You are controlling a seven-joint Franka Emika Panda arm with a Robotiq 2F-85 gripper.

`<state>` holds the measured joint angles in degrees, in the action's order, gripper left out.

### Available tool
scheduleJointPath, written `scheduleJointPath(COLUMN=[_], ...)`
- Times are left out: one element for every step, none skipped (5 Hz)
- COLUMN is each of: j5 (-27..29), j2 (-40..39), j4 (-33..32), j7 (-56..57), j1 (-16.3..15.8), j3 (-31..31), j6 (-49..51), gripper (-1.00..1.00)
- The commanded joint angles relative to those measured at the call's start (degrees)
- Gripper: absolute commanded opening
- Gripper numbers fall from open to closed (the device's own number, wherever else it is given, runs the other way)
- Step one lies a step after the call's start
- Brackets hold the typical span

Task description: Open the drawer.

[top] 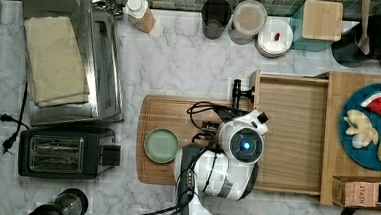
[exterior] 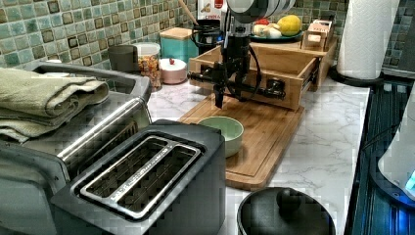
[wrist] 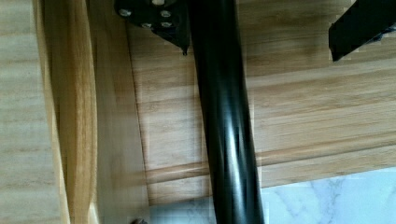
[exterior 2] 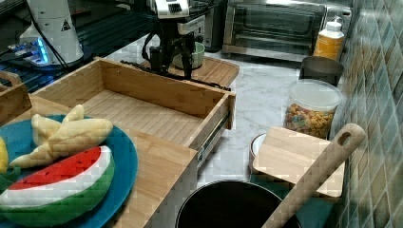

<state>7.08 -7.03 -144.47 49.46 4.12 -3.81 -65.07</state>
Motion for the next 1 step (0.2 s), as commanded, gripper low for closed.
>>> scheduleJointPath(j5=[1.87], j2=[6.78], j4=[-2.53], j7=[-5.70], j1=[-7.76], j3=[7.59], j6=[2.54], gripper=[1.00])
